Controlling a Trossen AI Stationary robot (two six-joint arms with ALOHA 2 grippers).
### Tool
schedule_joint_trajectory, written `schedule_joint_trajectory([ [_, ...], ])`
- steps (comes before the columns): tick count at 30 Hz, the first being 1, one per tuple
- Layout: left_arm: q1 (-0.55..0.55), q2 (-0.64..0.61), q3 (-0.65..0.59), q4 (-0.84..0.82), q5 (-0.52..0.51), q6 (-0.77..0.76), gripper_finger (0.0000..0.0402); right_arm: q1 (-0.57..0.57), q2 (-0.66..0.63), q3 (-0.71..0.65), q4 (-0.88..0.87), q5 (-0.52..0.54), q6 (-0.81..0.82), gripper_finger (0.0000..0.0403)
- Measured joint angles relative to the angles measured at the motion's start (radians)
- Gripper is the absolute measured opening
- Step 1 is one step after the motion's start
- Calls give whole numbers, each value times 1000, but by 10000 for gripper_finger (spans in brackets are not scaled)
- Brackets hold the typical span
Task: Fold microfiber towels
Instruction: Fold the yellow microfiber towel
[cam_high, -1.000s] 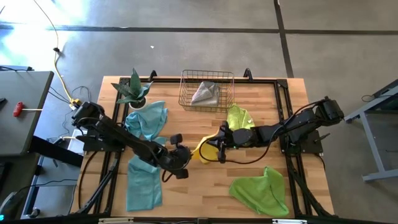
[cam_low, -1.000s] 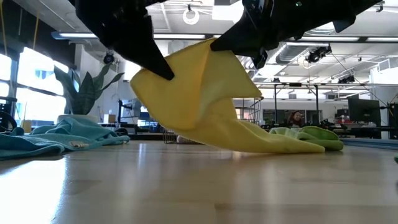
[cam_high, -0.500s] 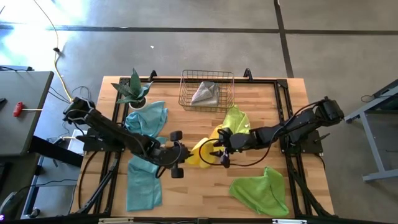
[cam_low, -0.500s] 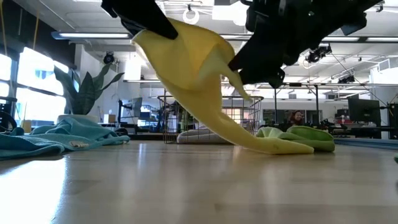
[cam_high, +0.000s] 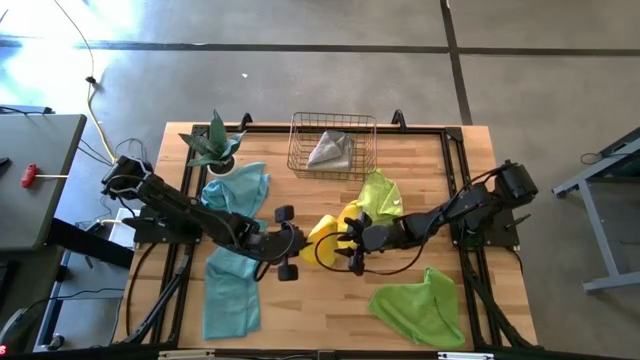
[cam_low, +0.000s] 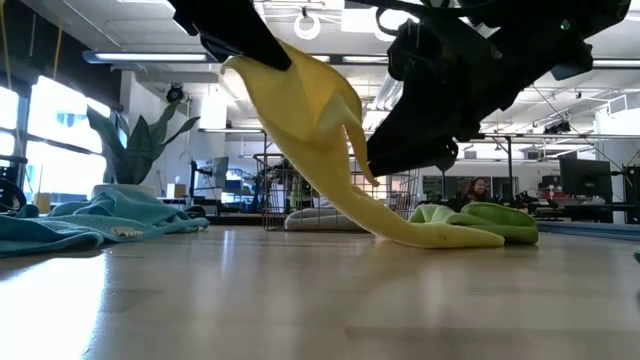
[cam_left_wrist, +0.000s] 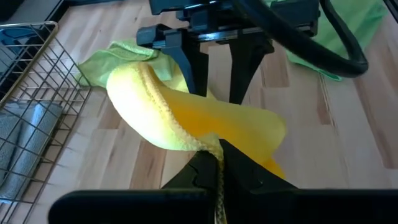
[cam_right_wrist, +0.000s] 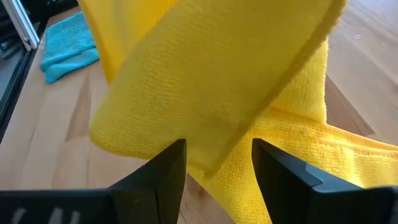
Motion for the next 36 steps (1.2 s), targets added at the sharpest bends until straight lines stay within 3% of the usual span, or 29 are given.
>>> schedule_joint_trajectory([
  [9,-3,0,0,-6,41,-12,0,-37,-70,0,-122,-21,-61,174],
  [16,-3,0,0,-2,40,-27,0,-141,-146,0,-181,-211,-194,174],
  [24,-3,0,0,-2,16,-28,0,-215,-90,0,-109,-487,-298,174],
  [36,-3,0,0,1,12,-27,0,-226,-21,0,-35,-494,-367,174],
])
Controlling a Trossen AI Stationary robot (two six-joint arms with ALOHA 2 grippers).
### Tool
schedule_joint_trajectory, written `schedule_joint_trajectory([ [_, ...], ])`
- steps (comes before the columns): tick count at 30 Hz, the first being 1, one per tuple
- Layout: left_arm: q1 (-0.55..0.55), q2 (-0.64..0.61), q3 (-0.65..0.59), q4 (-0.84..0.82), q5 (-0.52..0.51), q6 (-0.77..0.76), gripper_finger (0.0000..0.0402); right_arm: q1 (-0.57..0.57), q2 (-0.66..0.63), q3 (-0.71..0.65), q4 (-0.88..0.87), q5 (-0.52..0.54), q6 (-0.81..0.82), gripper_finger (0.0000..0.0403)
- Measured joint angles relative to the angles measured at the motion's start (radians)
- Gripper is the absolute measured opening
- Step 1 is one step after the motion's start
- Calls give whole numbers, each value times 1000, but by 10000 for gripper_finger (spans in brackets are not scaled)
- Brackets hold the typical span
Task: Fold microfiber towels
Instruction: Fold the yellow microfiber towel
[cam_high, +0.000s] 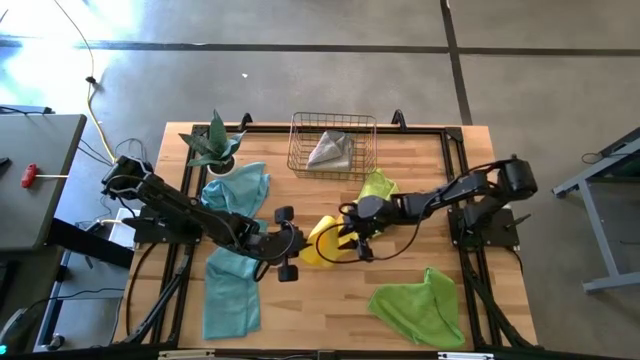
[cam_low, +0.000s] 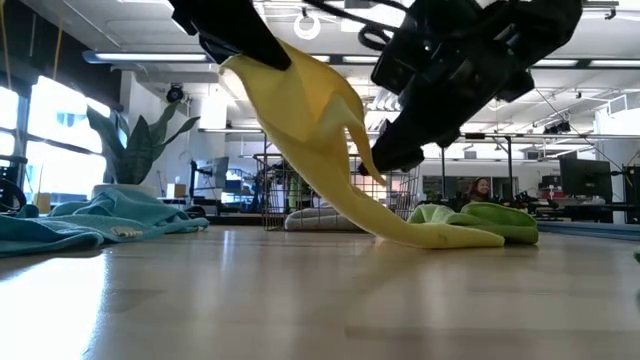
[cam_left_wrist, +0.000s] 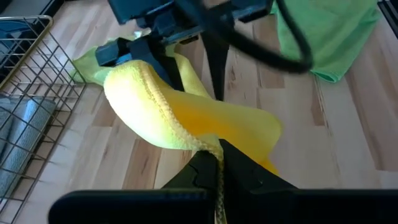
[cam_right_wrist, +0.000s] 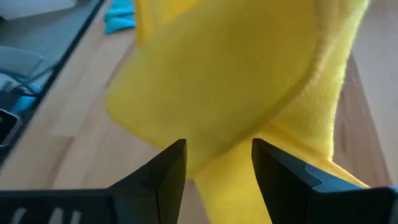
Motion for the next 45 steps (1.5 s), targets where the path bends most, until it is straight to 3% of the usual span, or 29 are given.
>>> schedule_joint_trajectory([
  [14,0,0,0,-12,-27,0,0,16,96,0,172,-142,26,172],
  [24,-5,0,0,-39,-23,7,0,54,96,0,181,-144,118,117],
  [40,-39,0,0,-73,-43,8,0,61,95,0,358,-88,355,113],
  [45,-39,0,0,-76,-94,1,0,88,94,0,369,0,394,112],
])
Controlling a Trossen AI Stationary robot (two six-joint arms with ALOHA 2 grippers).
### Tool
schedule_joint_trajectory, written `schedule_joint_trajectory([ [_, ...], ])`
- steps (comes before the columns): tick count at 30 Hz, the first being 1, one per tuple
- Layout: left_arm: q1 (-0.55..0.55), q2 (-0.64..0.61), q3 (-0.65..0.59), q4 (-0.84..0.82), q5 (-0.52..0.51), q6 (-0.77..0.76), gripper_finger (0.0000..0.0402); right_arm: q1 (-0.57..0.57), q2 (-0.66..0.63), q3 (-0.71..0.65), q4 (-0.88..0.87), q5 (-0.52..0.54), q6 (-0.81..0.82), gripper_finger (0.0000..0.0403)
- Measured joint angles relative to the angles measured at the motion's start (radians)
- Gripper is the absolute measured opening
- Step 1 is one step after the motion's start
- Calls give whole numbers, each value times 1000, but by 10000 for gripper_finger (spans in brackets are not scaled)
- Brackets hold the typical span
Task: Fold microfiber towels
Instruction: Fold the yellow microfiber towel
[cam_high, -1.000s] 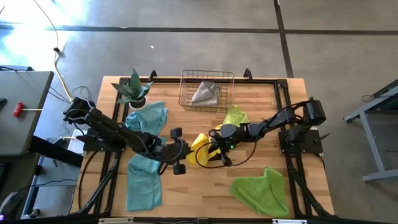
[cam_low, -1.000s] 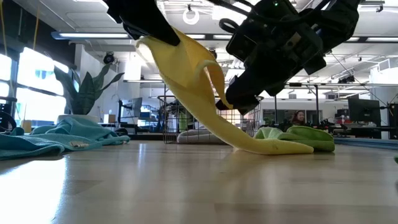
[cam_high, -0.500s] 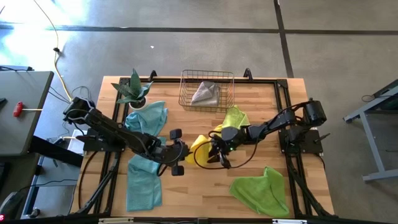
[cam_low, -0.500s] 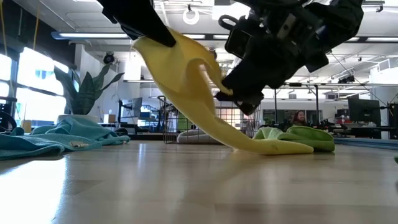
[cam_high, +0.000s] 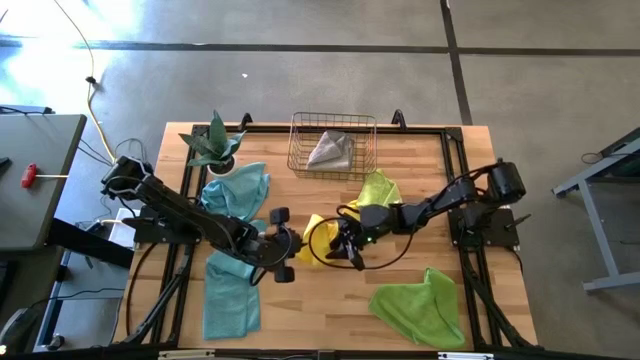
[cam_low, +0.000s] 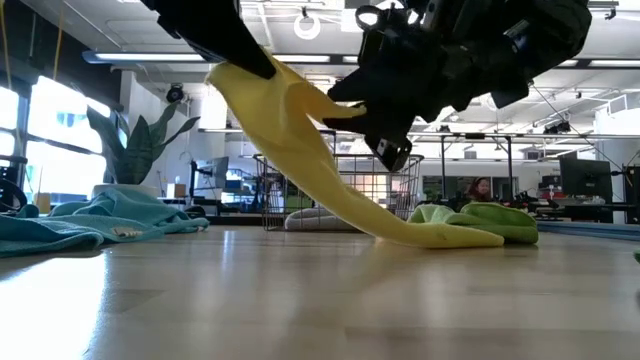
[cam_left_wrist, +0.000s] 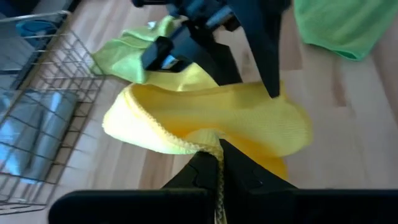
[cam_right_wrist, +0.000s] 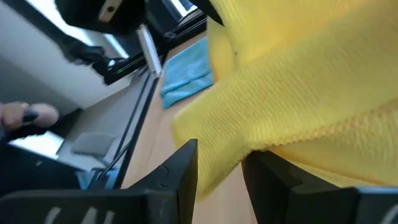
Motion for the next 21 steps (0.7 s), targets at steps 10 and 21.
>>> schedule_joint_trajectory([
  [10,-1,0,0,0,56,-2,0,52,0,0,-5,138,19,39],
  [21,-13,-62,35,-99,74,24,0,48,-50,0,-53,145,16,2],
])
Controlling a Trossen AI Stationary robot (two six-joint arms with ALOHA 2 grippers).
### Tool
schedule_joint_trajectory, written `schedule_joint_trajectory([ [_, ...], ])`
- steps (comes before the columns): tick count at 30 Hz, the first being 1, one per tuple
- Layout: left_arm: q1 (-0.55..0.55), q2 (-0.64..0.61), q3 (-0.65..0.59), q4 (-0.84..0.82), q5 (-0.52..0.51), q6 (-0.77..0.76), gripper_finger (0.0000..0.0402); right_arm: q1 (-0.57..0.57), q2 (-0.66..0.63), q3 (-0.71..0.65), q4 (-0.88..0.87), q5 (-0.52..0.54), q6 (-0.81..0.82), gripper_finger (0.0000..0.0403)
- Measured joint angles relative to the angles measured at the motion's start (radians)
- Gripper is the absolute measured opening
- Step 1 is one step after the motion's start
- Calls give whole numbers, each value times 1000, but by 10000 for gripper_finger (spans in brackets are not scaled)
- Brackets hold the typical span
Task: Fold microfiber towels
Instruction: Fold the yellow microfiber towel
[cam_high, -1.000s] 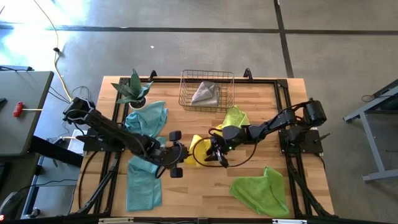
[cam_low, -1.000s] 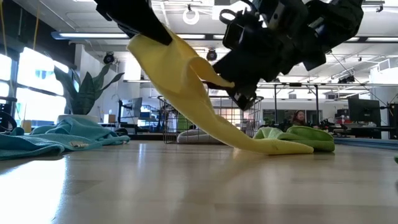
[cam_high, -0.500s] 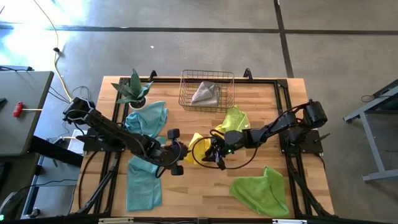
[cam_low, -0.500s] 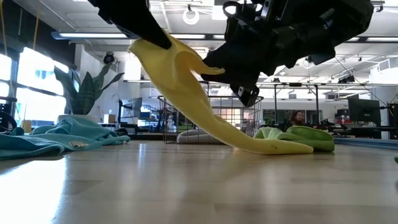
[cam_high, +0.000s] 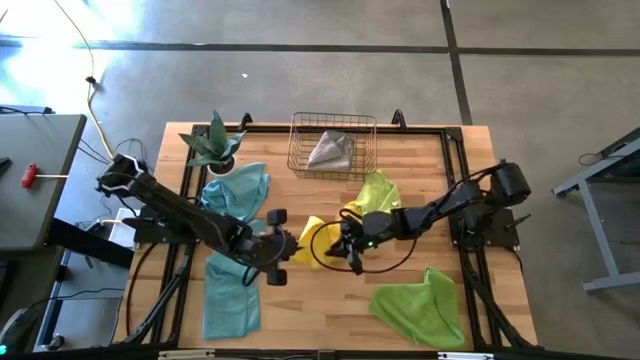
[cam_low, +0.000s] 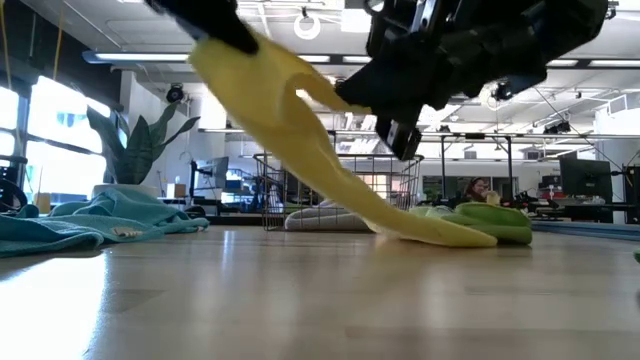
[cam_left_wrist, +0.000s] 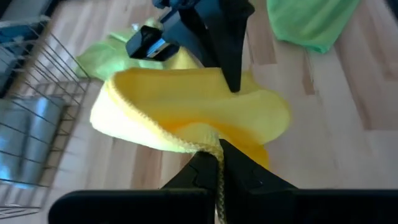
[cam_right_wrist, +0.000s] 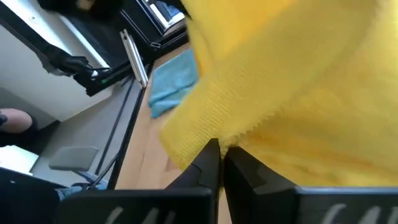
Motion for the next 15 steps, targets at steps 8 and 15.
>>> schedule_joint_trajectory([
  [8,11,-80,129,-250,-1,126,0,-4,-249,1,-254,190,-185,1],
  [15,58,-86,266,-292,-109,438,0,1,-437,155,-760,515,-337,0],
])
